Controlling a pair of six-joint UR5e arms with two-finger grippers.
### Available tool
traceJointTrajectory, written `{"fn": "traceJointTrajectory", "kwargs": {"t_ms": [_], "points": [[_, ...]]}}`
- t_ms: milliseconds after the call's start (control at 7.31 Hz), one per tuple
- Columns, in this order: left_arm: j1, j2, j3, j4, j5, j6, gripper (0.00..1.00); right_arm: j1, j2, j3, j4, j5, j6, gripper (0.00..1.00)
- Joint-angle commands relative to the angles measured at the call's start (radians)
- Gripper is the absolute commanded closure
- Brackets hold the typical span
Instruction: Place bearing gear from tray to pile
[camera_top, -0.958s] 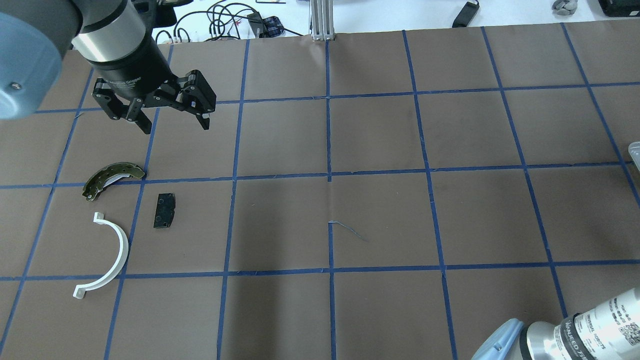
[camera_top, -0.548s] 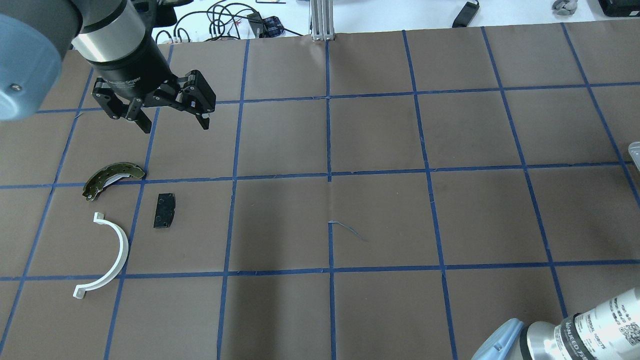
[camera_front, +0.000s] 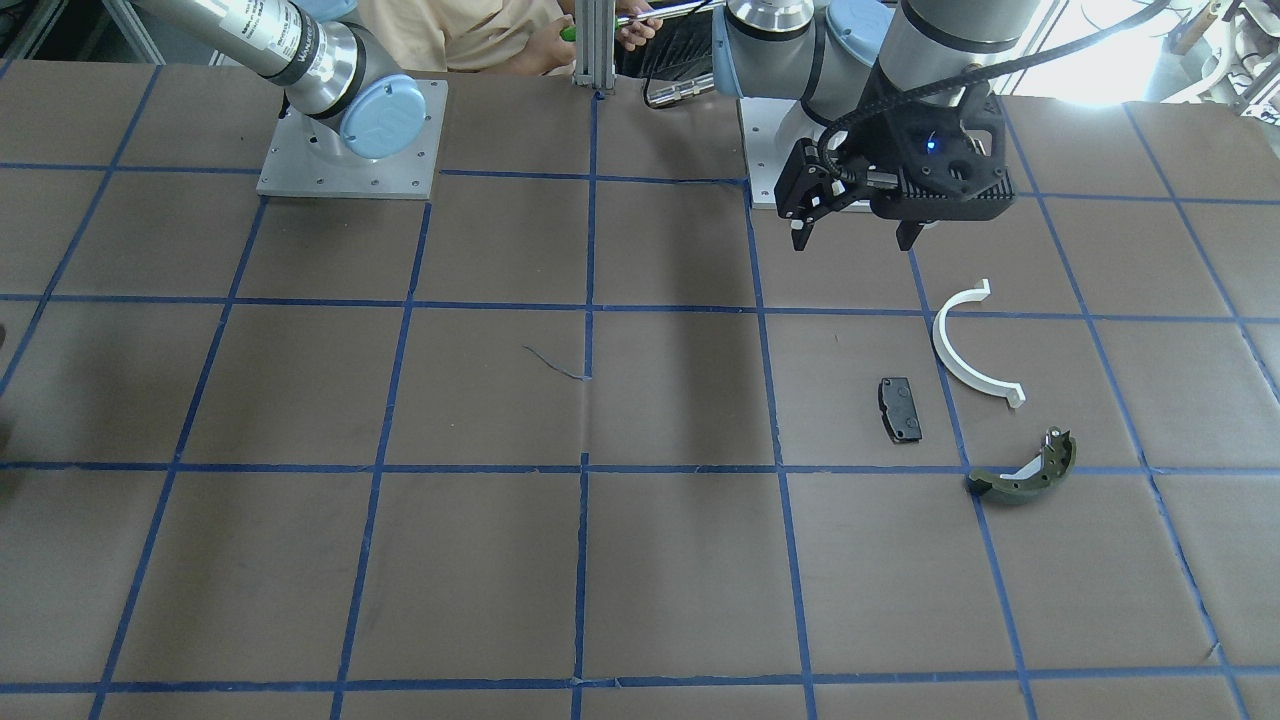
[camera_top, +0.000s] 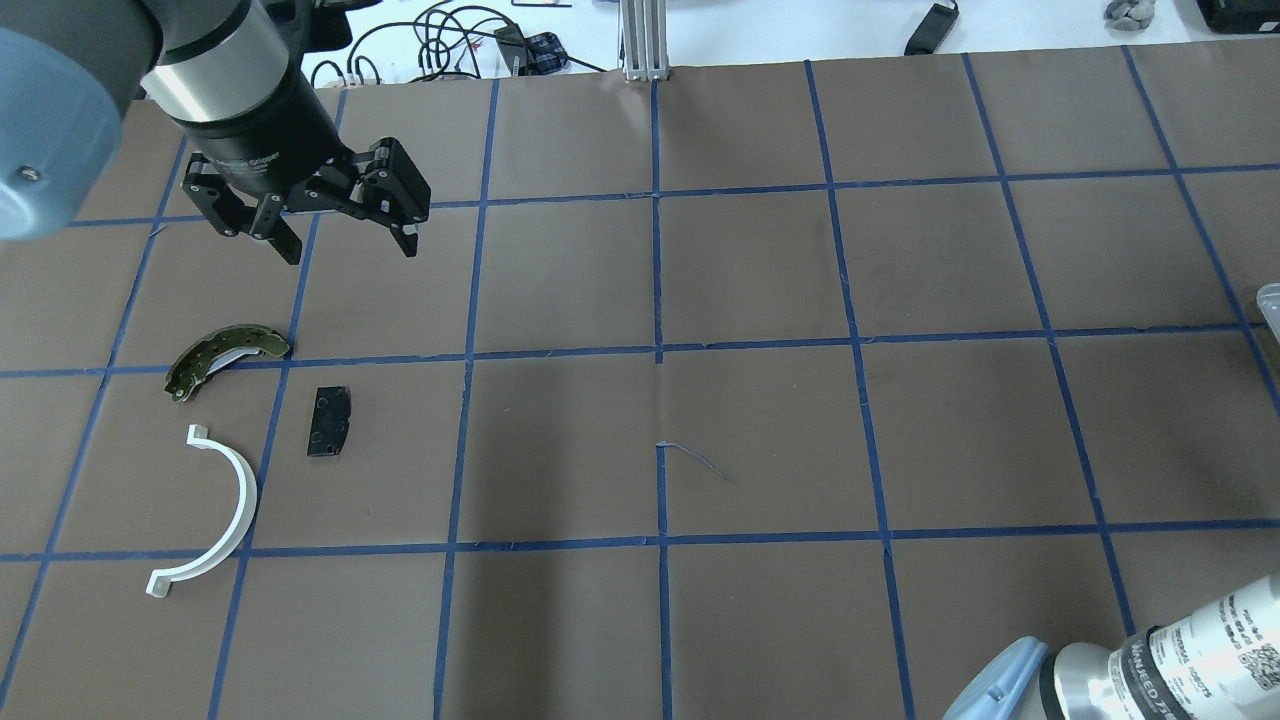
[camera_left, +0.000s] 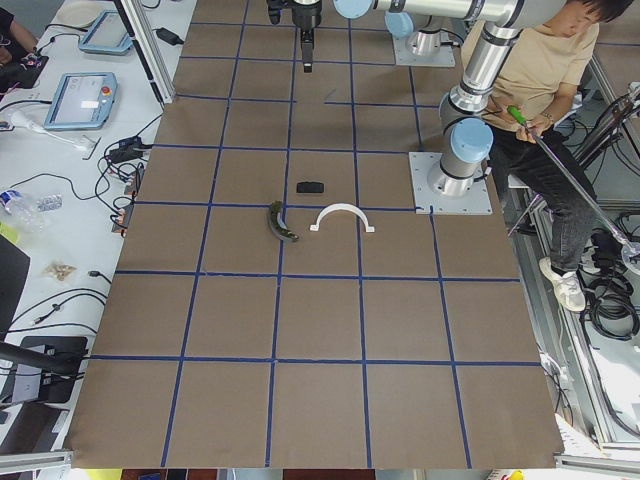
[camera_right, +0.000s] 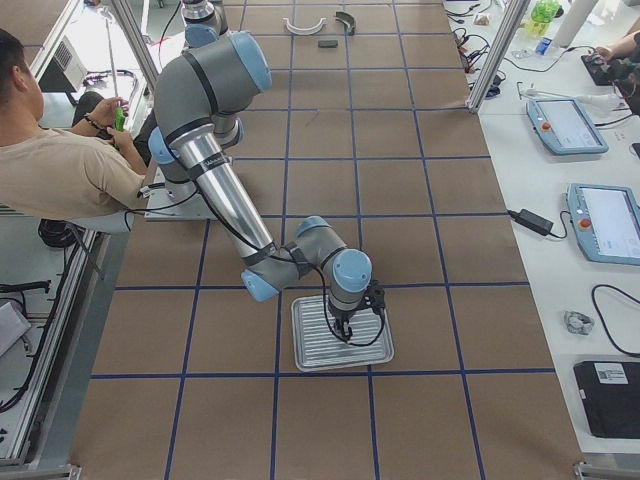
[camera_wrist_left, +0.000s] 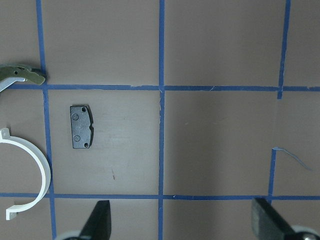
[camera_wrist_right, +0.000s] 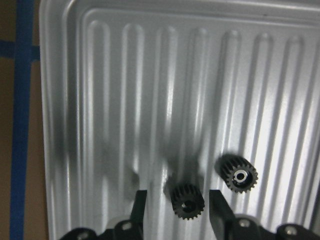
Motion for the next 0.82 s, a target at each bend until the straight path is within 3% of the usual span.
{"fn": "traceJointTrajectory", "kwargs": {"t_ms": [0, 137, 548, 684], "points": [[0.0, 0.001, -0.004, 0.016, -0.001, 0.0, 0.0, 0.0, 0.005, -0.001, 0.0, -0.002, -0.002, 0.48], [0.001, 0.003, -0.004, 0.019, -0.001, 0.0, 0.0, 0.0, 0.007, -0.001, 0.0, -0.002, -0.004, 0.54], [0.003, 0.01, -0.012, 0.019, -0.001, 0.0, 0.0, 0.0, 0.007, -0.001, 0.0, -0.024, -0.012, 0.93], [0.004, 0.01, -0.015, 0.019, -0.001, 0.0, 0.0, 0.0, 0.004, -0.001, 0.0, -0.026, -0.013, 0.97]]}}
